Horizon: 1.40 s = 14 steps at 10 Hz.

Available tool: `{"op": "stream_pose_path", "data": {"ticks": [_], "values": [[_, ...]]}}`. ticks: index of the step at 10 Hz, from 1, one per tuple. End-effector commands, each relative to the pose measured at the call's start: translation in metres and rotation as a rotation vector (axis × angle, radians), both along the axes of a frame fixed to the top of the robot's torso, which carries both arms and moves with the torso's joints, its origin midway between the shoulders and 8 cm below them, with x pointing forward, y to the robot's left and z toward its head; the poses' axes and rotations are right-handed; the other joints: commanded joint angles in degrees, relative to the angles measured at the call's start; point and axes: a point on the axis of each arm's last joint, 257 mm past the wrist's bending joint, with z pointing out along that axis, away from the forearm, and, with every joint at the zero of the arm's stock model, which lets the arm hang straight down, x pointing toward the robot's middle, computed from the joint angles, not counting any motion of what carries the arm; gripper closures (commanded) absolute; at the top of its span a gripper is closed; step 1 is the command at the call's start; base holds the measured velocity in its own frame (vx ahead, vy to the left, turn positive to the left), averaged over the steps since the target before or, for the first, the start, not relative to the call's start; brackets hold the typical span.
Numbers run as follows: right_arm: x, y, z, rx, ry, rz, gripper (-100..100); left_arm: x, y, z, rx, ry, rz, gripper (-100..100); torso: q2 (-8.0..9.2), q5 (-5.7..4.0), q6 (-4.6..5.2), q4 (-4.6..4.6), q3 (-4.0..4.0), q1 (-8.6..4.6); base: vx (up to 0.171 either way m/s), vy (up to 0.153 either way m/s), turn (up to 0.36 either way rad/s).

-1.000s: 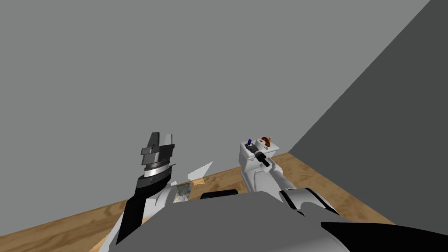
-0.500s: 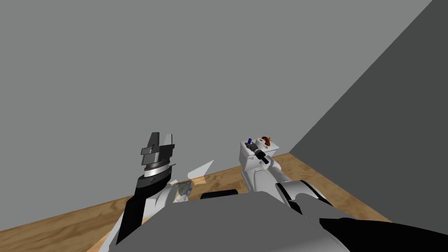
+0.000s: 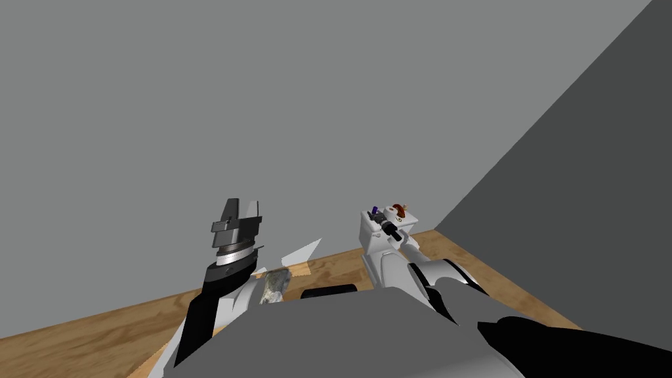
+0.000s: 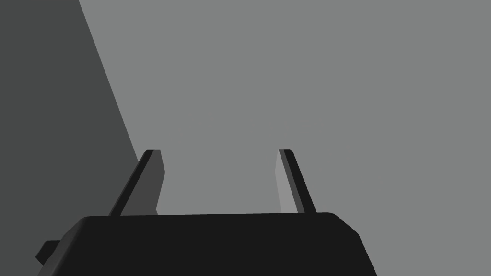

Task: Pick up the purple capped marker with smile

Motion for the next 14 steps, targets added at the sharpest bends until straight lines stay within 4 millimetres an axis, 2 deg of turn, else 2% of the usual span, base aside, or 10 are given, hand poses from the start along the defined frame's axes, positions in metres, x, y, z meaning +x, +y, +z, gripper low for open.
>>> {"op": "stream_pose_path", "data": {"ticks": [1, 3, 4, 6, 7, 10, 11, 14], "values": [[0.011, -0.002, 0.019, -0.004, -0.035, 0.002, -100, 0.0, 0.0, 0.0, 0.0, 0.0, 0.0, 0, 0.0, 0.0, 0.0, 0.0, 0.0, 0.0, -0.065, 0.017, 0.078], [0.025, 0.007, 0.042, -0.005, -0.077, 0.019, -100, 0.0, 0.0, 0.0, 0.0, 0.0, 0.0, 0, 0.26, 0.03, -0.02, 0.06, 0.15, 0.11, -0.07, 0.017, 0.022], [0.028, 0.006, 0.042, -0.002, -0.071, 0.013, -100, 0.0, 0.0, 0.0, 0.0, 0.0, 0.0, 0, 0.2, 0.03, 0.0, 0.05, 0.12, 0.08, -0.017, 0.005, -0.007], [0.022, -0.001, 0.028, 0.003, -0.04, -0.004, -100, 0.0, 0.0, 0.0, 0.0, 0.0, 0.0, 0, 0.02, 0.0, 0.0, 0.0, 0.01, 0.02, 0.003, 0.0, -0.001], [0.013, -0.011, 0.007, 0.009, 0.007, -0.029, -100, 0.0, 0.0, 0.0, 0.0, 0.0, 0.0, 0, -0.02, 0.0, 0.0, -0.01, -0.02, 0.0, 0.006, -0.001, 0.005], [0.014, -0.011, 0.007, 0.009, 0.006, -0.03, -100, 0.0, 0.0, 0.0, 0.0, 0.0, 0.0, 0, -0.02, 0.0, 0.0, -0.01, -0.01, 0.0, 0.0, 0.0, 0.0], [0.014, -0.011, 0.007, 0.009, 0.006, -0.029, 100, 0.0, 0.0, 0.0, 0.0, 0.0, 0.0, 0, -0.01, 0.0, 0.0, 0.0, -0.01, 0.0, 0.0, 0.0, 0.0], [0.014, -0.011, 0.008, 0.008, 0.006, -0.029, 100, 0.0, 0.0, 0.0, 0.0, 0.0, 0.0, 0, -0.01, -0.03, 0.0, -0.01, -0.01, 0.0, 0.0, 0.0, 0.0]]}}
